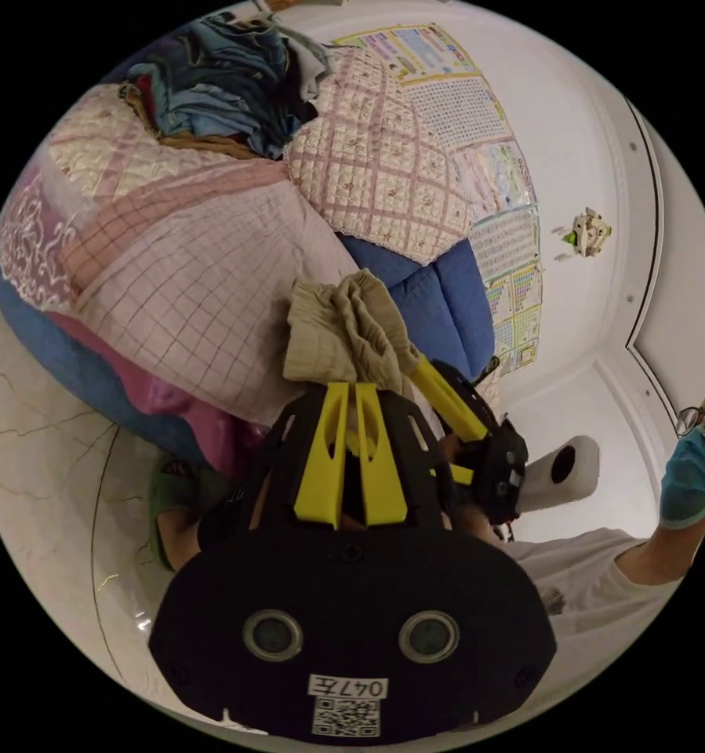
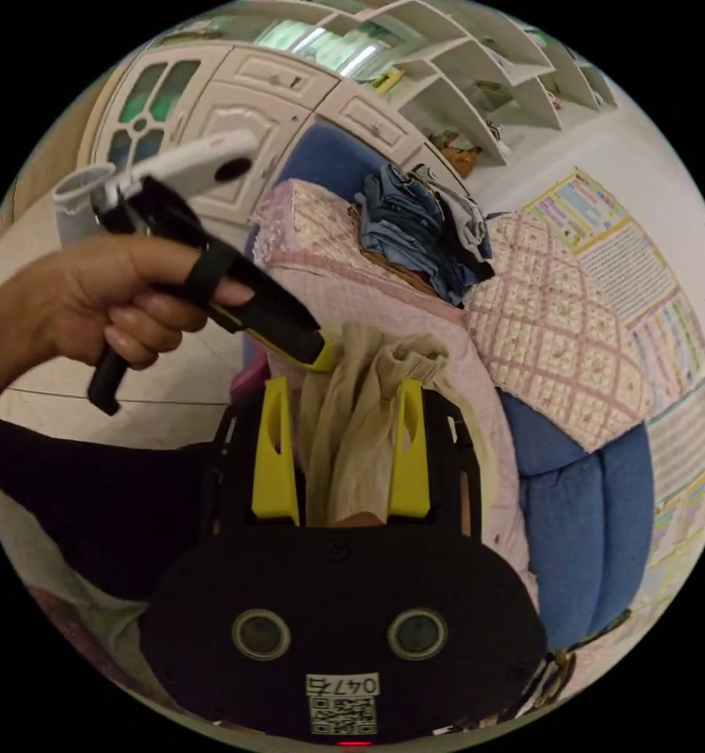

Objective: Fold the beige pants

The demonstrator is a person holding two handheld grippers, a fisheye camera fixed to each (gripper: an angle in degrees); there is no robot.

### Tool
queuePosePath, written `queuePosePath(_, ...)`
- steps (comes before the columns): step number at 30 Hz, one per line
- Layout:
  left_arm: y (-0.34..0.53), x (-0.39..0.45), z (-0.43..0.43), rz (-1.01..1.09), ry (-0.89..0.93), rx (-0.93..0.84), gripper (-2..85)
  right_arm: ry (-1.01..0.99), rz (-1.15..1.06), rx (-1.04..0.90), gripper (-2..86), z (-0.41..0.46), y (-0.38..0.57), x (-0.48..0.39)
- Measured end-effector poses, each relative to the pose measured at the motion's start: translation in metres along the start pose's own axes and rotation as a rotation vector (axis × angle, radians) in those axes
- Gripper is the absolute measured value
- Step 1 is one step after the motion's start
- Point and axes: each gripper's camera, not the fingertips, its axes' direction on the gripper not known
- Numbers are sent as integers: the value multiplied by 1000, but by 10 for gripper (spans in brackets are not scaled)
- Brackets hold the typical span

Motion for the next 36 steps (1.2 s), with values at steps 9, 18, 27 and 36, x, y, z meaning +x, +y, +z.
queuePosePath(9,84,15,1,237,84,-2,-10,240,77,47,41,-104,125,41)
queuePosePath(18,232,-15,91,452,-44,-51,-10,373,488,93,17,-295,410,198)
queuePosePath(27,391,-96,308,634,-244,-333,-10,443,931,89,13,-531,799,196)
queuePosePath(36,511,-221,500,690,-372,-544,-10,723,1294,-350,10,-657,1135,116)
